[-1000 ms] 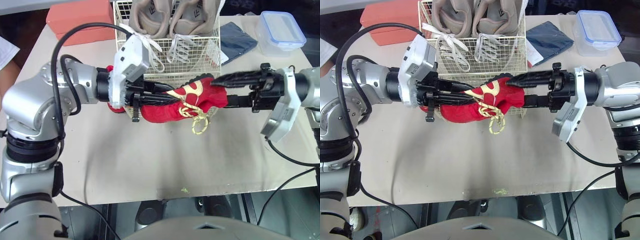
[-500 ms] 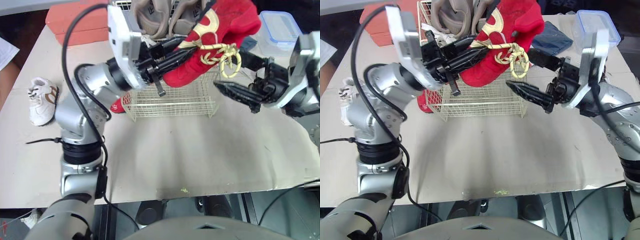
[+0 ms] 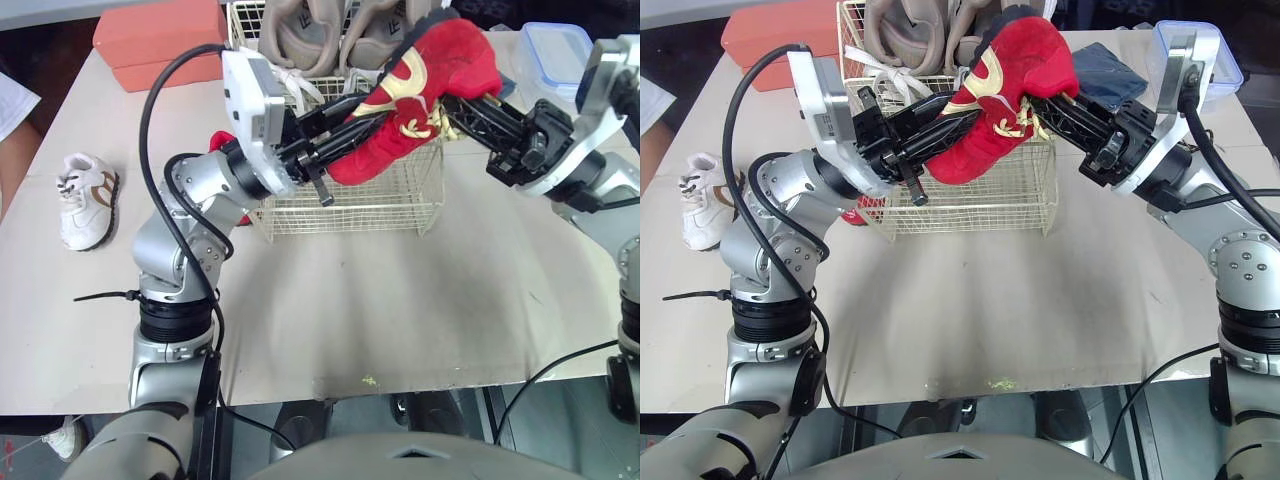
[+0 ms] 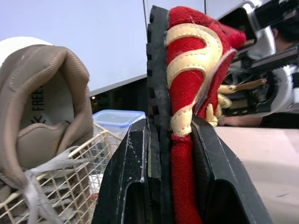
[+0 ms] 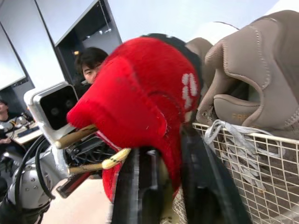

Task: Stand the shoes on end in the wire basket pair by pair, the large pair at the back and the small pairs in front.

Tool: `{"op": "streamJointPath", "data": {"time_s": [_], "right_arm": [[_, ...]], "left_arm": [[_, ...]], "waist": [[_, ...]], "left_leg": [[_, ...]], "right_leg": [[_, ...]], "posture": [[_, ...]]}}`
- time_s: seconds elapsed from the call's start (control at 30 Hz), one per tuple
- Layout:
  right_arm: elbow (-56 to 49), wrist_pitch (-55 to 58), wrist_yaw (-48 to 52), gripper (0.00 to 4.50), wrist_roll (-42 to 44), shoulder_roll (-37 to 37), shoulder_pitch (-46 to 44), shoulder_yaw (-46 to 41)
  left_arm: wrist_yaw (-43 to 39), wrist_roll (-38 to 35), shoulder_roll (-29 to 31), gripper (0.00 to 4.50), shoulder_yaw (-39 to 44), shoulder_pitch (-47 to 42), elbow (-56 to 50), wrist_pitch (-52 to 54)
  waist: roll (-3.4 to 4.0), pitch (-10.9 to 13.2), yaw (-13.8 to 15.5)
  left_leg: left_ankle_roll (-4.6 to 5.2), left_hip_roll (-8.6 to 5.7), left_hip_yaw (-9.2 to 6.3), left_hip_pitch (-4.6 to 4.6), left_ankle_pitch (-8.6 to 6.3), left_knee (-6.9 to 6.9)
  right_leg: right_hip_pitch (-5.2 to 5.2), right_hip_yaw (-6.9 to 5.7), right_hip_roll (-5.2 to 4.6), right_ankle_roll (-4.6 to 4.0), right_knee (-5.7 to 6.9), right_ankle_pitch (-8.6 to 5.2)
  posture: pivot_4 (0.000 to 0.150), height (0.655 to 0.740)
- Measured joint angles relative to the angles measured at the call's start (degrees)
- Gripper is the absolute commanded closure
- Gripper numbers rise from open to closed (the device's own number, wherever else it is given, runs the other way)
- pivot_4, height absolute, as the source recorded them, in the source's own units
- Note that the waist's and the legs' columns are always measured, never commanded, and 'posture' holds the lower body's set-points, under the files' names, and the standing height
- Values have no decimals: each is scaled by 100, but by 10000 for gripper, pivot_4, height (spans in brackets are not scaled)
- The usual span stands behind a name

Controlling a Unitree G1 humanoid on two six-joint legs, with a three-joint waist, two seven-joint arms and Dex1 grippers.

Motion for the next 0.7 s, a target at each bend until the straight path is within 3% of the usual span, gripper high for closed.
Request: {"op": "streamJointPath", "data": {"time_s": [0.13, 0.2, 0.3, 0.43, 0.7], "right_arm": [[-3, 16, -43, 45000, -289, 144, -70, -59], [-14, -2, -200, 45000, -605, 266, -233, -55], [-21, -65, -506, 45000, -949, 444, -435, -68], [-20, -61, -855, 45000, -1330, 579, -607, -70], [-29, 501, -1537, 45000, -2612, 236, -968, 257]], "left_arm": [[-160, -239, 290, 9093, 12, 251, -109, 178], [-256, -229, 730, 246, 116, 361, -208, 242], [-584, -207, 1586, 246, 339, 615, -260, 404], [-760, -344, 2227, 246, 705, 438, -281, 692], [-459, -391, 2455, 246, 840, 80, -376, 1056]], "waist": [[1, 0, -6], [1, -1, -26], [3, 0, -31], [3, 1, 33], [4, 1, -3]], "left_leg": [[0, 0, 0, 0, 0, 0], [0, 1, 1, 4, 0, -3], [-1, 4, 0, 6, 0, -11], [0, -6, -10, -1, 0, -6], [-1, -7, -10, -1, 0, -10]], "right_leg": [[-1, 0, 2, 0, -1, 0], [-2, 5, 3, 0, 2, 0], [-7, 9, 6, 0, 2, 0], [-6, -3, 4, 0, -2, 0], [-8, -1, 0, 0, -1, 0]], "posture": [[1500, 7400], [1500, 7400], [1500, 7400], [1500, 7400], [1500, 7400]]}}
